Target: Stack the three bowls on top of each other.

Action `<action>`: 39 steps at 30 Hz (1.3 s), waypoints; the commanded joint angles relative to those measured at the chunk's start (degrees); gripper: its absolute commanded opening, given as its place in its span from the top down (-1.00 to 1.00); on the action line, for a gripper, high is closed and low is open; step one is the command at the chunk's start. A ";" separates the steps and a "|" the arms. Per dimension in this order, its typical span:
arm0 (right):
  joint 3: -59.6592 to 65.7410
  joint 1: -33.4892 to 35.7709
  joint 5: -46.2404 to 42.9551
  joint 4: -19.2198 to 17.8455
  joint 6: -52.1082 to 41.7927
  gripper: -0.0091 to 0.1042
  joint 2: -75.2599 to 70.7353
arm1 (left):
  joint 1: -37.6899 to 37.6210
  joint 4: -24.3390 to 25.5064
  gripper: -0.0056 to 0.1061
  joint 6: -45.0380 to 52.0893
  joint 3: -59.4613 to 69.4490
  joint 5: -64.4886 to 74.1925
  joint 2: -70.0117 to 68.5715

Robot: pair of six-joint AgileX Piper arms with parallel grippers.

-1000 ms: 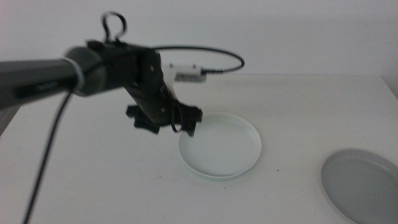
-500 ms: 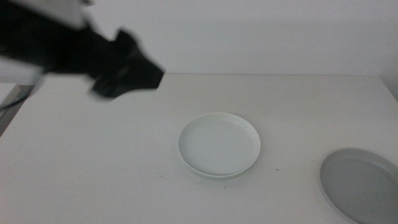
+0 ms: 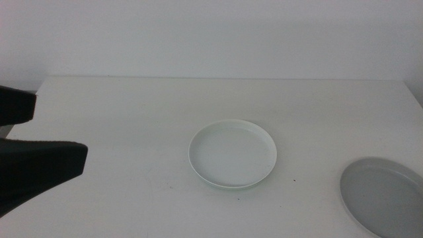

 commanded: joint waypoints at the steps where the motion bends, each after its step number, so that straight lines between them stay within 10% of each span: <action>1: 0.14 0.00 -0.54 -0.43 -0.17 -0.80 -0.23 | 0.00 -0.66 -0.78 -0.59 0.25 -1.15 -0.13; 26: -6.15 0.00 -6.49 -1.70 4.59 -0.80 3.30 | 0.00 0.15 -0.78 -0.31 0.25 -3.24 -0.13; 35: -43.18 0.00 38.85 -0.73 9.01 -0.80 30.59 | 0.00 0.15 -0.78 -0.31 0.25 -3.24 -0.13; 39: -51.46 0.00 43.01 -0.50 9.39 -0.80 37.23 | 0.00 0.15 -0.78 -0.31 0.25 -3.69 -0.13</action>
